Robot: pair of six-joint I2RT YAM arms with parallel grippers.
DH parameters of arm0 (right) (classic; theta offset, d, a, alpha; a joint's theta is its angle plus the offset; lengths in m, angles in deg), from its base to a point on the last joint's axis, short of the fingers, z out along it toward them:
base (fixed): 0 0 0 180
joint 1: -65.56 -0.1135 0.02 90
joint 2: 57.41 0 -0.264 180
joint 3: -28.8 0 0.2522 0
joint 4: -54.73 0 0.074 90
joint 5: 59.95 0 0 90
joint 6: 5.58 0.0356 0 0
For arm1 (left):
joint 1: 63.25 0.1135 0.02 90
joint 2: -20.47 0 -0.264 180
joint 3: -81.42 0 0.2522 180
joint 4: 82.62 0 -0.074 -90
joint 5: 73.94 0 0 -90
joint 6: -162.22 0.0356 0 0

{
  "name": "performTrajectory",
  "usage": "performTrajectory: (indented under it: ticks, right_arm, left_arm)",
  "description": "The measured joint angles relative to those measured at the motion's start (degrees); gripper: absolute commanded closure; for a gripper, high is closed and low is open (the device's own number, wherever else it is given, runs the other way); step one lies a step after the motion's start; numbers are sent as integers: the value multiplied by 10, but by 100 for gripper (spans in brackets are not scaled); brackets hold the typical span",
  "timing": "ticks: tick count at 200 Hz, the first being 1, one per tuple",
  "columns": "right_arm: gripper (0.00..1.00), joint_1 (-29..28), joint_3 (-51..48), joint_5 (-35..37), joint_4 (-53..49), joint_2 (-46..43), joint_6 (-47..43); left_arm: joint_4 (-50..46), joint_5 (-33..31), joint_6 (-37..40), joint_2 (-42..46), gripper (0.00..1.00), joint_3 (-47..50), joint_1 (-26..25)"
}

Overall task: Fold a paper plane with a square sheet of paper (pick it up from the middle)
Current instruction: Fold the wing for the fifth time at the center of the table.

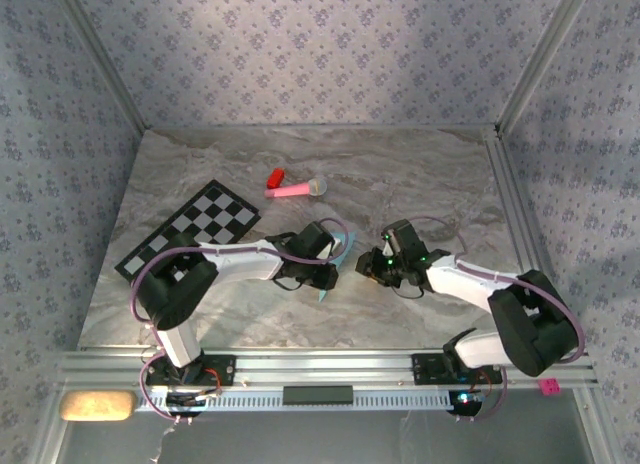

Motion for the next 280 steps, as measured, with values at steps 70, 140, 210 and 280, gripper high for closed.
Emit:
performTrajectory:
  ticks: [70,140,210,280]
  right_arm:
    - [68,-11,3,-6,9,17,0]
    - [76,-17,11,-10,42,33,2]
    - [86,-42,9,2,124,39,-32]
    - [87,-46,11,-3,138,48,-58]
  left_arm:
    - [17,4,-8,0,97,11,0]
    - [66,39,-15,0,100,37,16]
    - [117,141,-29,-1,100,64,69]
    - [134,214,-30,-49,100,39,76]
